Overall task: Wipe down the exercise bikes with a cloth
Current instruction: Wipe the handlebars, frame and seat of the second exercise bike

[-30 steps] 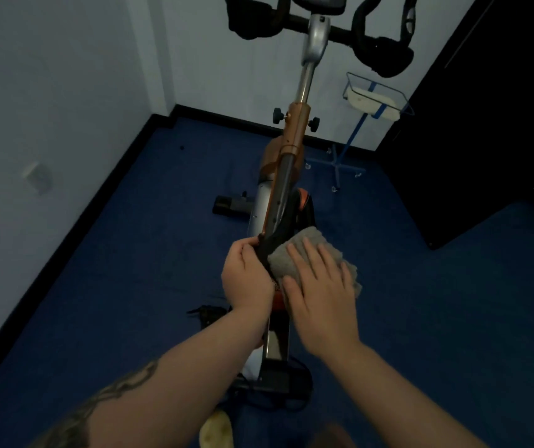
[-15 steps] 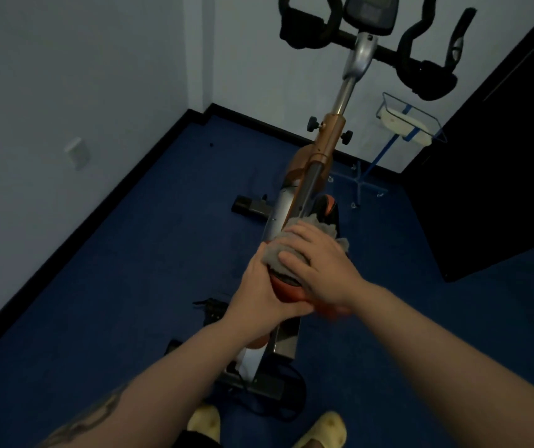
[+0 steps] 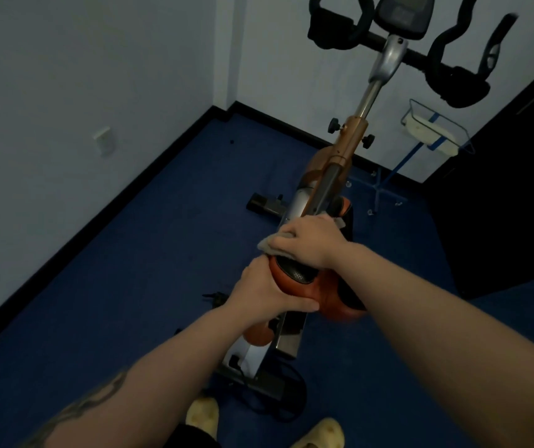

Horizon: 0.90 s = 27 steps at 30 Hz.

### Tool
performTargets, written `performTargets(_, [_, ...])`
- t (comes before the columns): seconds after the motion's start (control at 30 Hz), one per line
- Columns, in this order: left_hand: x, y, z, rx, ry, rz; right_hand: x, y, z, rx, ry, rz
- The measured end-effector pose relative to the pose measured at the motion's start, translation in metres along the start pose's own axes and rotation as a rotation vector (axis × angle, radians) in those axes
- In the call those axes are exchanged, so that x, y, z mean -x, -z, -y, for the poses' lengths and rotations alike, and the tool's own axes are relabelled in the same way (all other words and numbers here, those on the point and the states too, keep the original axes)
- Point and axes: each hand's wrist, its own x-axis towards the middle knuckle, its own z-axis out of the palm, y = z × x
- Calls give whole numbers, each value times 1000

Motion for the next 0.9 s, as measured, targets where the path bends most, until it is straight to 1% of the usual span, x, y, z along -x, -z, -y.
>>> performTargets(0.03, [0,1,-2,-31,22,1,-7,1,5,62,-65,81])
performTargets(0.07, [2,2,-3,-51,37,7,-10,1,9,111,-92,135])
performTargets(0.1, [4,2,-2,-59,43,16,-10,-1,12,140,-75,152])
performTargets(0.17, [10,4,-2,-121,32,10,-3,-4,11,120,33,94])
performTargets(0.23, [17,5,-2,-256,22,-56,1,2,5,47,62,102])
performTargets(0.3, [20,8,-2,-304,-1,-98,-4,9,-1,69,-23,199])
performTargets(0.4, [21,17,-2,-295,-22,-80,-23,15,-1,211,-166,315])
performTargets(0.47, [20,24,1,-266,-45,-103,-28,13,12,241,-194,353])
performTargets(0.5, [20,27,4,-206,-66,-144,-25,9,19,244,-154,336])
performTargets(0.53, [21,30,5,-116,-88,-203,-16,2,24,220,-98,259])
performTargets(0.6, [19,33,4,74,-110,-316,12,-12,25,58,-14,-33])
performTargets(0.63, [17,34,2,128,-116,-335,29,-18,24,-51,2,-181])
performTargets(0.67, [14,34,-1,152,-124,-330,45,-23,22,-150,3,-293])
performTargets(0.7, [11,32,-5,161,-134,-318,57,-27,18,-207,-15,-353])
performTargets(0.77, [4,26,-18,153,-176,-285,77,-34,14,-223,-131,-370])
performTargets(0.83, [-3,17,-30,131,-218,-256,94,-41,13,-207,-309,-368])
performTargets(0.9, [-13,6,-40,123,-196,-227,106,-51,14,-226,-454,-375])
